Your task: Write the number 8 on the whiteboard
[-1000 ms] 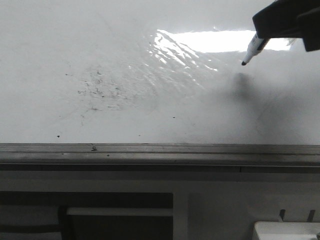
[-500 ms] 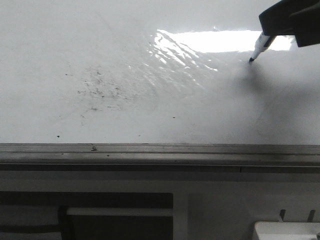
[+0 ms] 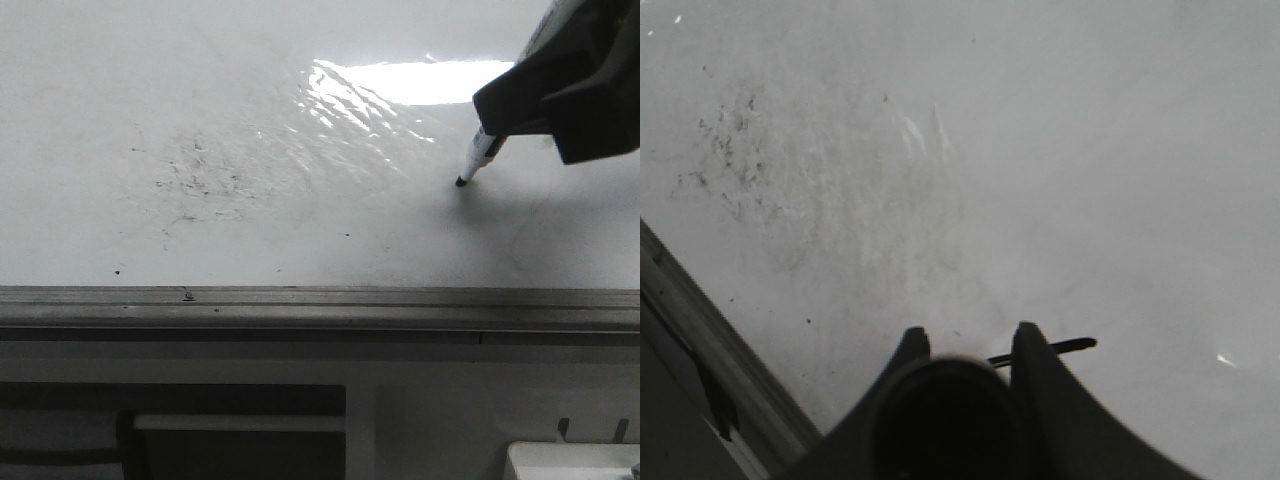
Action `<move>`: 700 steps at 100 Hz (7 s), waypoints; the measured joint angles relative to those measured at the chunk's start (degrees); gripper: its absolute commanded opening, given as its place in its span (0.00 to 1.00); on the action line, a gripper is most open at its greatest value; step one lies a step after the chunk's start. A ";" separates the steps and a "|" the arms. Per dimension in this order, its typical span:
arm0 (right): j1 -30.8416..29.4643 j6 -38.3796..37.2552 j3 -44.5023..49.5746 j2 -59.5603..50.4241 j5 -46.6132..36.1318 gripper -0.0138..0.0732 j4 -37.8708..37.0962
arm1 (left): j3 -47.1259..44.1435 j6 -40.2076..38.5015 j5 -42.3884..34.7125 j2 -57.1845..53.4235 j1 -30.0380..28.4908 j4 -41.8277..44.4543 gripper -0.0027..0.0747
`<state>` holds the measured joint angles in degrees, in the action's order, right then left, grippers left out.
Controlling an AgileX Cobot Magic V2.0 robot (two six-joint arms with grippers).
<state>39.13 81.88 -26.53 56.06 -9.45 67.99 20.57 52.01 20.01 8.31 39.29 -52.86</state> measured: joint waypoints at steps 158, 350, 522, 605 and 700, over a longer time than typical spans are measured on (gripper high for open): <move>-17.02 2.35 -3.18 -2.17 19.20 0.11 2.38 | 0.00 0.00 0.00 0.00 0.00 -0.87 0.01; -5.59 9.92 -14.37 0.16 53.93 0.11 -2.47 | 18.54 40.51 19.93 54.77 0.00 -17.95 0.53; -10.38 -6.49 -6.46 -19.63 46.46 0.09 -10.81 | 12.28 41.43 9.75 55.84 0.00 -36.03 0.01; -10.96 -10.46 -5.33 -23.22 35.41 0.09 -11.30 | 21.89 41.53 -20.01 70.99 8.58 -51.37 0.01; -10.96 -10.57 -5.33 -23.22 34.37 0.08 -11.12 | 25.41 39.93 -28.36 75.19 12.87 -52.40 0.56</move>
<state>28.18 71.31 -31.85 32.83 24.91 56.87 45.98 91.94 -8.35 83.50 52.16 -105.26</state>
